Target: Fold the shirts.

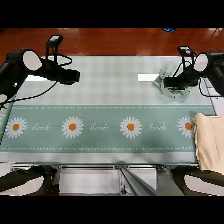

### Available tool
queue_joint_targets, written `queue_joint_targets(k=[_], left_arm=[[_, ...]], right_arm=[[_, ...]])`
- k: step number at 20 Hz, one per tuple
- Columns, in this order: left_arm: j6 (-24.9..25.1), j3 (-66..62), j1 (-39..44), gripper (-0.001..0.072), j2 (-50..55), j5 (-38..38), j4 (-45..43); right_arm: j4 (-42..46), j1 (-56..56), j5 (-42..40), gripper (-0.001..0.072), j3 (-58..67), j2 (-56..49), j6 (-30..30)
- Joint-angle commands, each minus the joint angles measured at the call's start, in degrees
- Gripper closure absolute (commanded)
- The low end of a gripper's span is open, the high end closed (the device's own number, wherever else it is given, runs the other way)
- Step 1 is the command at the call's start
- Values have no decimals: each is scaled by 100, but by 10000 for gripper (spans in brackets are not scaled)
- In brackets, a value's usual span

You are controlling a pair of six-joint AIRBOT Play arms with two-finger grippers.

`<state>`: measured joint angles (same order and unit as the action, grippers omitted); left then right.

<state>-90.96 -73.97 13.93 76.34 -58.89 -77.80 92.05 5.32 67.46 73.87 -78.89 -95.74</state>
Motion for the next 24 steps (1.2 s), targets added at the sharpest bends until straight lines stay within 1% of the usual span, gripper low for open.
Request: queue_joint_targets(k=[1,13,16,19,21,22,23,24], left_arm=[[2,2,2,691,2,0,0],[2,4,4,691,2,26,0],[2,2,2,691,2,463,0],[0,2,2,691,2,715,0],[2,2,2,689,13,1093,-2],[0,2,0,640,17,1353,-28],[-2,2,-2,432,31,1665,-48],[-15,2,-11,196,50,1945,-48]], right_arm=[[0,2,0,679,-2,-4,0],[0,2,-2,679,-2,-4,0],[2,2,-44,679,-2,-4,-7],[-22,2,-682,679,-2,-11,-4],[-63,2,-798,679,-2,-11,-4],[-24,2,-918,670,-2,-11,-2],[98,2,-1128,534,-2,-11,-7],[365,2,-1419,291,-2,-11,7]])
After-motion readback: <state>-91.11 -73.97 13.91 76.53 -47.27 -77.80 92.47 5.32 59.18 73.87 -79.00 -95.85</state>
